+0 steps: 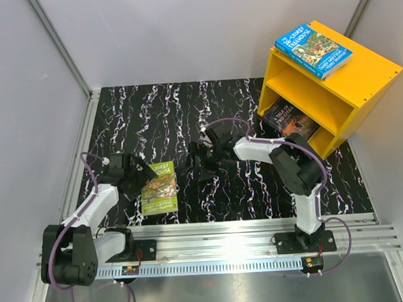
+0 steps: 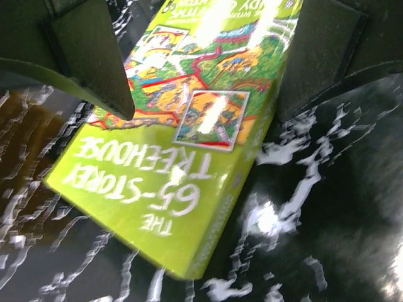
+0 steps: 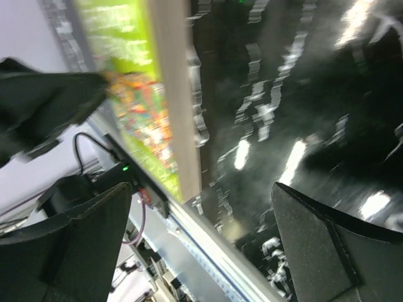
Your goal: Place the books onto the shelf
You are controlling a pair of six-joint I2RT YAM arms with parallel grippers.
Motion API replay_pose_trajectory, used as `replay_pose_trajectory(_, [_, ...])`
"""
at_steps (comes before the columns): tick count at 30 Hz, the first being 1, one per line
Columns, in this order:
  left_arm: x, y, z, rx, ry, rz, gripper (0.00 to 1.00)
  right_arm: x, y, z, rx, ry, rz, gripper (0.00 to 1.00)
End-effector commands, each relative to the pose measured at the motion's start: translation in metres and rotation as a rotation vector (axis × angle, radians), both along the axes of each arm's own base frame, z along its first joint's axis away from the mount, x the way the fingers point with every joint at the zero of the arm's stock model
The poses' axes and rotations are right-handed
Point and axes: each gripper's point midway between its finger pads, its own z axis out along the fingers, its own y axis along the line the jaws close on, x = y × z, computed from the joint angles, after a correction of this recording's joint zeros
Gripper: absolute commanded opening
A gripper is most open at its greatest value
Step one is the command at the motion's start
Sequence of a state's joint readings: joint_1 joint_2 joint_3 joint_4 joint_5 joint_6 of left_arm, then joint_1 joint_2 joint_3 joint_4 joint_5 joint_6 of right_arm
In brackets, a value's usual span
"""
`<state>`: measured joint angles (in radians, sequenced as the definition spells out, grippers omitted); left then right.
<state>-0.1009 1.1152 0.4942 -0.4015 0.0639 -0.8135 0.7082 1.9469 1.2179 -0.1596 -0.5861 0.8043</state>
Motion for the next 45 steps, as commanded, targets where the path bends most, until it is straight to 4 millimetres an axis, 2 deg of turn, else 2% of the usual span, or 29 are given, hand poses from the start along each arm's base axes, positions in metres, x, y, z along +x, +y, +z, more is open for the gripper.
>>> replay_pose_trajectory(1, [-0.001, -0.016, -0.009, -0.094, -0.002, -0.011, 0.99, 0.003, 0.017, -0.007, 0.051, 0.035, 0.011, 1.00])
replay_pose_trajectory(8, [-0.013, -0.026, -0.031, -0.110, 0.051, -0.038, 0.99, -0.002, 0.039, -0.025, 0.072, 0.065, 0.041, 1.00])
replay_pose_trajectory(13, [-0.009, -0.048, -0.030, -0.150, 0.041, -0.079, 0.99, -0.008, 0.051, -0.032, 0.081, 0.093, 0.067, 1.00])
replay_pose_trajectory(18, [-0.007, -0.063, -0.026, -0.165, 0.044, -0.107, 0.99, -0.004, 0.056, -0.011, 0.092, 0.030, 0.084, 0.99])
replay_pose_trajectory(19, [-0.007, -0.065, -0.026, -0.171, 0.049, -0.106, 0.99, -0.002, 0.058, 0.003, 0.107, -0.002, 0.087, 0.99])
replay_pose_trajectory(25, [-0.012, -0.081, -0.028, -0.200, 0.059, -0.142, 0.99, 0.008, 0.058, 0.039, 0.126, -0.086, 0.049, 0.95])
replay_pose_trajectory(34, [-0.009, -0.092, -0.020, -0.213, 0.049, -0.173, 0.99, 0.012, 0.053, 0.073, 0.138, -0.157, 0.027, 0.92])
replay_pose_trajectory(38, [-0.005, -0.094, -0.017, -0.214, 0.044, -0.181, 0.99, 0.013, 0.053, 0.073, 0.122, -0.157, 0.028, 0.90])
replay_pose_trajectory(40, [-0.005, -0.095, -0.018, -0.218, 0.053, -0.185, 0.99, 0.014, 0.053, 0.070, 0.117, -0.156, 0.027, 0.86])
replay_pose_trajectory(41, [-0.005, -0.096, -0.018, -0.220, 0.053, -0.184, 0.99, 0.014, 0.052, 0.068, 0.112, -0.156, 0.023, 0.75])
replay_pose_trajectory(44, [-0.005, -0.096, -0.015, -0.224, 0.044, -0.190, 0.99, 0.013, 0.049, 0.061, 0.101, -0.150, 0.019, 0.56])
replay_pose_trajectory(45, [-0.004, -0.095, -0.014, -0.222, 0.040, -0.187, 0.99, 0.013, 0.049, 0.059, 0.097, -0.149, 0.019, 0.46])
